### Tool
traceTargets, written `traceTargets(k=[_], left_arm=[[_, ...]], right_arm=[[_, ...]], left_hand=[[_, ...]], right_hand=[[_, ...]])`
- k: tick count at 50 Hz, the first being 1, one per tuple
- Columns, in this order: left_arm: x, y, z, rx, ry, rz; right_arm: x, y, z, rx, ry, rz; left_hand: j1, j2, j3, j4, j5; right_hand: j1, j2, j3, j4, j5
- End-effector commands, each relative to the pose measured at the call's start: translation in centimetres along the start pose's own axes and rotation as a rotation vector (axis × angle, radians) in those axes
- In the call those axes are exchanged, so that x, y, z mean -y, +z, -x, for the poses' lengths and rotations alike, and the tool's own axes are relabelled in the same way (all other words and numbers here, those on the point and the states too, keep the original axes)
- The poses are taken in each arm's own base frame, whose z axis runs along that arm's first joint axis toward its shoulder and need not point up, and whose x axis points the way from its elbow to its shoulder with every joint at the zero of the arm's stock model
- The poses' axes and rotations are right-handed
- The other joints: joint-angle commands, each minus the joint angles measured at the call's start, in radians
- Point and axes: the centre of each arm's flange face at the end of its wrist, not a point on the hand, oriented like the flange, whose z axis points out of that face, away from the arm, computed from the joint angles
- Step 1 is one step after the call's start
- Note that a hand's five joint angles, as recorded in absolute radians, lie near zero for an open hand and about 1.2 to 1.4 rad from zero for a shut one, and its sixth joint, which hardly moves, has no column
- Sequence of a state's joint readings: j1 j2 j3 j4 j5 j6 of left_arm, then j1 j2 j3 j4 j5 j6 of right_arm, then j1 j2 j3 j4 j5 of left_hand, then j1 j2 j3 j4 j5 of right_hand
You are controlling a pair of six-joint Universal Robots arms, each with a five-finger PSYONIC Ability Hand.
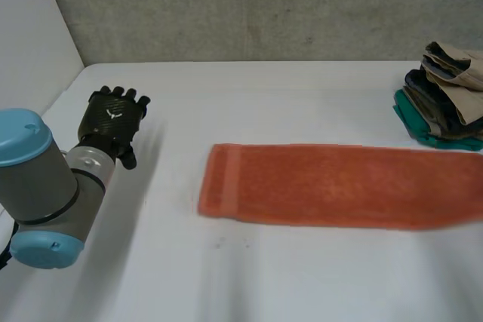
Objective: Fold the laundry.
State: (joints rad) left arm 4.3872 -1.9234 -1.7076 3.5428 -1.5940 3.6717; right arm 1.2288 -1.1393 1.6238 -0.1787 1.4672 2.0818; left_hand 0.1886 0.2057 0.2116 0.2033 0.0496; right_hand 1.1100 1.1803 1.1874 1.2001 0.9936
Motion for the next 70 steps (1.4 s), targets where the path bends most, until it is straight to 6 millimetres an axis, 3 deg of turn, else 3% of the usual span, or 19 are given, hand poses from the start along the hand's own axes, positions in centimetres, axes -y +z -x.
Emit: traceTargets(k=[1,3,6,7,9,10,15,19,20,22,23,26,31,33,39,45,56,64,70], left_arm=[[0.5,-0.3,0.3,0.009,-0.006,-0.013],[0.8,-0.4,0.5,0.012,-0.014,-0.019],[1.3,-0.7,0.7,0.017,-0.031,-0.034],[1.5,-0.7,0.8,0.019,-0.034,-0.038],[1.7,-0.9,0.7,0.017,-0.043,-0.044],[1.7,-0.9,0.7,0.015,-0.047,-0.043],[1.9,-1.1,0.4,0.008,-0.053,-0.049],[2.4,-1.3,-0.5,-0.016,-0.051,-0.069],[2.6,-1.3,-0.7,-0.021,-0.051,-0.074],[3.1,-1.4,-1.1,-0.032,-0.050,-0.091],[3.2,-1.4,-1.2,-0.035,-0.050,-0.096],[4.2,-1.5,-2.1,-0.056,-0.050,-0.127],[5.8,-2.2,-4.5,-0.118,-0.048,-0.180],[6.5,-2.3,-5.1,-0.133,-0.048,-0.200],[7.7,-2.8,-7.6,-0.197,-0.052,-0.244],[8.5,-3.8,-12.2,-0.348,-0.117,-0.285],[6.7,-3.1,-18.7,-0.518,-0.167,-0.273],[4.4,-0.8,-21.0,-0.508,-0.138,-0.245],[3.1,0.4,-21.4,-0.447,-0.046,-0.231]], right_arm=[[10.1,-4.5,1.9,-0.012,0.064,-0.340],[13.1,-6.5,2.9,-0.005,0.094,-0.462],[19.1,-11.9,7.6,0.083,0.086,-0.733],[20.6,-13.9,10.5,0.148,0.063,-0.829],[21.7,-15.8,13.5,0.222,0.034,-0.919],[22.5,-18.6,17.5,0.325,-0.018,-1.030],[21.7,-23.1,24.7,0.524,-0.162,-1.187],[20.3,-23.4,27.5,0.591,-0.217,-1.190],[20.2,-23.1,27.6,0.581,-0.213,-1.161],[19.9,-22.9,27.3,0.574,-0.198,-1.116],[19.6,-22.7,27.0,0.566,-0.181,-1.071],[19.1,-22.7,25.8,0.559,-0.120,-0.988],[17.7,-20.1,18.6,0.545,0.174,-0.749],[16.4,-19.1,17.8,0.570,0.247,-0.654],[11.9,-16.6,16.9,0.618,0.341,-0.397],[9.2,-14.2,16.0,0.544,0.276,-0.344],[9.7,-15.2,16.7,0.569,0.316,-0.364],[10.0,-15.9,17.2,0.591,0.336,-0.367],[10.2,-15.8,17.1,0.579,0.338,-0.388]], left_hand=[[-0.010,-0.027,-0.033,-0.025,-0.046],[-0.010,-0.027,-0.033,-0.025,-0.046],[-0.010,-0.027,-0.033,-0.025,-0.046],[-0.010,-0.027,-0.033,-0.025,-0.046],[-0.010,-0.027,-0.033,-0.025,-0.046],[-0.010,-0.027,-0.033,-0.025,-0.046],[-0.010,-0.027,-0.033,-0.025,-0.046],[-0.010,-0.027,-0.033,-0.025,-0.046],[-0.010,-0.027,-0.033,-0.025,-0.046],[-0.010,-0.027,-0.033,-0.025,-0.046],[-0.010,-0.027,-0.033,-0.025,-0.046],[-0.010,-0.027,-0.033,-0.025,-0.046],[-0.007,-0.024,-0.030,-0.022,-0.043],[-0.007,-0.024,-0.030,-0.022,-0.043],[-0.007,-0.024,-0.030,-0.022,-0.043],[0.022,0.005,-0.001,0.007,-0.014],[0.092,0.075,0.069,0.078,0.057],[0.131,0.114,0.108,0.116,0.095],[0.139,0.122,0.116,0.125,0.104]], right_hand=[[0.286,0.216,0.209,0.196,0.228],[0.286,0.216,0.209,0.196,0.228],[0.286,0.216,0.209,0.196,0.228],[0.286,0.216,0.209,0.196,0.228],[0.286,0.216,0.209,0.196,0.228],[0.286,0.216,0.209,0.196,0.228],[0.286,0.216,0.209,0.196,0.228],[0.284,0.214,0.207,0.194,0.226],[-0.277,-0.347,-0.354,-0.367,-0.335],[-0.817,-0.887,-0.894,-0.907,-0.875],[-0.935,-1.006,-1.013,-1.026,-0.994],[-0.935,-1.006,-1.013,-1.026,-0.994],[-0.935,-1.006,-1.013,-1.026,-0.994],[-0.935,-1.006,-1.013,-1.026,-0.994],[-0.935,-1.006,-1.013,-1.026,-0.994],[-0.935,-1.006,-1.013,-1.026,-0.994],[-0.935,-1.006,-1.013,-1.026,-0.994],[-0.914,-0.984,-0.991,-1.004,-0.972],[-0.726,-0.796,-0.803,-0.816,-0.784]])
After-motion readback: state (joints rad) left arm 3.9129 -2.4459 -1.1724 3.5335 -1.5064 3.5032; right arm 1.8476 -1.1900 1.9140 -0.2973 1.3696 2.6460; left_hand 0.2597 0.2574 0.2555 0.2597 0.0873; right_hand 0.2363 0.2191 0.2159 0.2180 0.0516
